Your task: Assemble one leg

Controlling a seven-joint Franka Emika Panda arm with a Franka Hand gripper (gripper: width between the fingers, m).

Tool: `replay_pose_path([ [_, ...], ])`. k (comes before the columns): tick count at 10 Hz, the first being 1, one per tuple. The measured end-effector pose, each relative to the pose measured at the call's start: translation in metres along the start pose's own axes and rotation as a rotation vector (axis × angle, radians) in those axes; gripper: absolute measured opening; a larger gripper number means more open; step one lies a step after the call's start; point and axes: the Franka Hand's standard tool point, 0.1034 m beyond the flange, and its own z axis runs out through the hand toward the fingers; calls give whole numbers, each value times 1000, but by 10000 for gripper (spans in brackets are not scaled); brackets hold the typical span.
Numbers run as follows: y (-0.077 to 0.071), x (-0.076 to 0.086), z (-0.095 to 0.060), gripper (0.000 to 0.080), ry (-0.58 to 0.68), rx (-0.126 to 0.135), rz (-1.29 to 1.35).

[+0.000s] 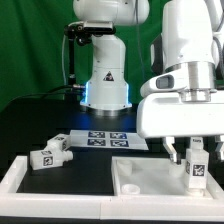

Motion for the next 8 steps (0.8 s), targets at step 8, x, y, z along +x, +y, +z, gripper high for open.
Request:
replay_pose_path([
  [8, -3, -2, 7, 649, -406, 72, 143],
])
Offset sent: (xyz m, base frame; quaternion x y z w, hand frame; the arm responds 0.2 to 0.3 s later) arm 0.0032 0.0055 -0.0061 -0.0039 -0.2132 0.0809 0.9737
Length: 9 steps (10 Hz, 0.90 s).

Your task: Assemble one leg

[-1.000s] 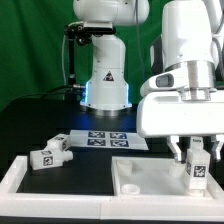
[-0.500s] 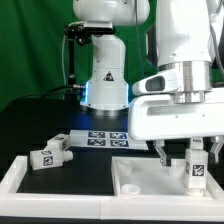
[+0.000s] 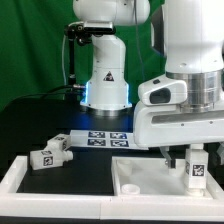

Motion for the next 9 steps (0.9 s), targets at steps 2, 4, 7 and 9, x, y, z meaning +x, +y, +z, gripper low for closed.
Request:
replay_pose_path([
  [2, 0, 0, 0, 553, 0, 0, 24],
  [4, 0, 0, 0, 369, 0, 3, 85],
  [7, -2, 0, 1, 285, 2, 2, 333],
  [9, -12, 1, 3, 285, 8, -2, 599],
])
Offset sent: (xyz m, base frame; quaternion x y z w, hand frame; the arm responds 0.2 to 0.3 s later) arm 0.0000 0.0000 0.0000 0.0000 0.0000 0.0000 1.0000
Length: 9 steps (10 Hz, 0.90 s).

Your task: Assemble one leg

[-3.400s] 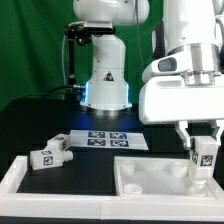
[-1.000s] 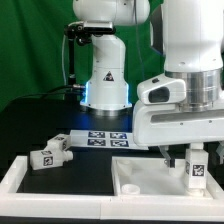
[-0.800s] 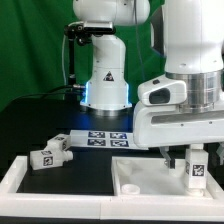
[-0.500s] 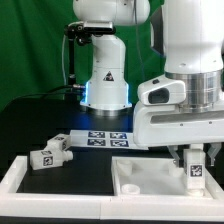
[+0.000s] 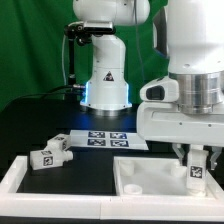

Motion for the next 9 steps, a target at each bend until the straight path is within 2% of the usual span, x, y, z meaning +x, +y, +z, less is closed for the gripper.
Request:
replay_pose_path([
  [4, -2, 0, 1, 285, 24, 0, 647],
  [6, -1, 0, 1, 285, 28, -1, 676],
  [7, -2, 0, 1, 341, 28, -2, 655],
  [8, -2, 0, 1, 341, 29, -2, 637],
  [9, -4, 1, 0, 527, 40, 2, 431],
])
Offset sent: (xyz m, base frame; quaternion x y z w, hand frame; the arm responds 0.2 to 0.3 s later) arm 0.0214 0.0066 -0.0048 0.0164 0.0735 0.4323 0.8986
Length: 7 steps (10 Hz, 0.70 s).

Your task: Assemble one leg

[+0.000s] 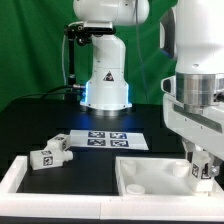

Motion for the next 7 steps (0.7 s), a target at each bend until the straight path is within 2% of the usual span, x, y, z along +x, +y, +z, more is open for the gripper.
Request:
replay_pose_path([
  [1, 0, -5, 0, 527, -1, -18, -168],
  [2, -1, -13, 0, 624, -9, -39, -287],
  [5, 0, -8, -1, 648, -8, -36, -452],
  [6, 1, -7, -1, 648, 0, -47, -586],
  [7, 2, -5, -1, 649, 31, -80, -799],
])
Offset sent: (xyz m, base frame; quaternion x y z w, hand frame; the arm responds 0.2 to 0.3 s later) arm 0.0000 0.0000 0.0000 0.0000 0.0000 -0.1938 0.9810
